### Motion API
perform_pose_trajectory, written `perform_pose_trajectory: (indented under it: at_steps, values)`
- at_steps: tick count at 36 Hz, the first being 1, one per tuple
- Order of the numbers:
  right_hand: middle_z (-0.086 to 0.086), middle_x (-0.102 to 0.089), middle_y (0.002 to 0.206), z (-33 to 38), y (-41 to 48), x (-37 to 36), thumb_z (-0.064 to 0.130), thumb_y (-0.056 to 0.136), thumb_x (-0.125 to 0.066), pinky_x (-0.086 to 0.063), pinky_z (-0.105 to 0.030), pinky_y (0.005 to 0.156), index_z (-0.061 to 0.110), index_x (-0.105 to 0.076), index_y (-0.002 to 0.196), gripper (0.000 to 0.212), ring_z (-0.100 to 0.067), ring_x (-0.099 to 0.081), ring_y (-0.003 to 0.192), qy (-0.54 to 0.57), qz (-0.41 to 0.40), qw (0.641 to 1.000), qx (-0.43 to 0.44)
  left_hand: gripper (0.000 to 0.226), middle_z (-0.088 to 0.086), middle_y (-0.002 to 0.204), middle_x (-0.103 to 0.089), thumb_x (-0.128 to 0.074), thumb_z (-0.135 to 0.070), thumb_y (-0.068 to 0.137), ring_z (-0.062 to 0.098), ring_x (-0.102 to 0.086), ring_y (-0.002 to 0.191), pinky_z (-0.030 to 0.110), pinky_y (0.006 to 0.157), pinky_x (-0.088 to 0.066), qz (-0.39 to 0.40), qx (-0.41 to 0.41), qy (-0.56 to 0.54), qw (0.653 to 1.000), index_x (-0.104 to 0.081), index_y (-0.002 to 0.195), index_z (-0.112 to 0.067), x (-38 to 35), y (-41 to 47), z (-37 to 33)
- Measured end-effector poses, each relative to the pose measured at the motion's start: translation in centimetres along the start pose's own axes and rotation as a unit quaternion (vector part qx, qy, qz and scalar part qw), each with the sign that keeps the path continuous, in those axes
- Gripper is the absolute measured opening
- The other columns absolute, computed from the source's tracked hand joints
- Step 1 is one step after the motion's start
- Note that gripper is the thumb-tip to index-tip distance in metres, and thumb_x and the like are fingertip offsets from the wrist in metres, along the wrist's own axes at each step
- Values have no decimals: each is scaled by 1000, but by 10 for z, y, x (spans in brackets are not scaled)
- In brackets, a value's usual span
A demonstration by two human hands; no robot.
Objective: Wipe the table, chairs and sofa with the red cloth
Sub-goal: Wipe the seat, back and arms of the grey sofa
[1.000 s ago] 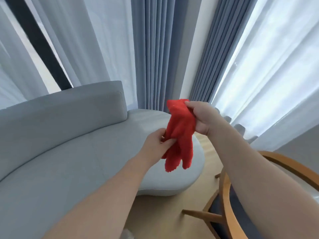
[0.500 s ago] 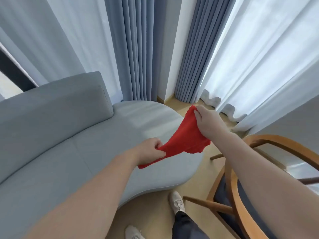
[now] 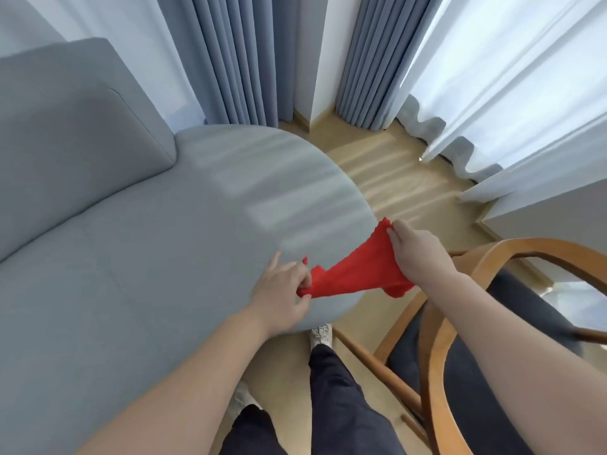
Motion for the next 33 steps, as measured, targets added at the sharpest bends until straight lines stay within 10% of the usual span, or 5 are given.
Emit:
perform_pose_trajectory:
  at_steps: [4,8,13,21,33]
  values:
    - [-11,-50,68,-1,70,2,37,103,-31,-34,-37,60,14,-40,92,27,-39,-54,75,-59,-29,996,54,11,-6,75,-53,-57,-19,83,23,-58,79,40,87,-48,-52,38,-52,997,-47,82,-19,-23,34,11]
    - [-18,-62,100,24,166,-42,40,101,-35,-39,-40,68,11,-49,110,34,-39,-58,94,-99,-34,989,107,17,-6,59,-53,-63,-21,86,17,-53,61,33,63,-42,-109,200,-127,965,-45,85,-21,-55,80,69]
    - [-16,-49,127,31,209,-140,45,97,-42,-38,-45,94,13,-41,132,48,-36,-45,119,-155,25,976,149,14,0,79,-62,-59,-13,86,23,-58,72,33,67,-44,-131,303,-142,933,-47,90,-19,-104,106,137]
    - [-17,-6,160,-12,177,-234,50,99,-32,-12,-51,117,20,-15,153,64,-35,-3,147,-130,62,986,80,17,8,101,-63,-54,-10,84,31,-58,95,35,78,-43,-118,232,21,965,-61,100,-10,-124,120,179]
    - [-18,7,160,-9,155,-316,72,87,-18,6,-59,115,21,-6,155,86,-42,12,144,-118,34,992,44,32,18,100,-61,-43,-24,83,29,-46,98,40,93,-35,-219,107,152,958,-61,98,-2,-118,114,247]
Point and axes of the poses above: each hand's wrist, its own y-axis towards the middle knuckle, its own x-axis out of the back of the hand, z = x × y, the point moved 6 cm from there along y, towards the middle knuckle
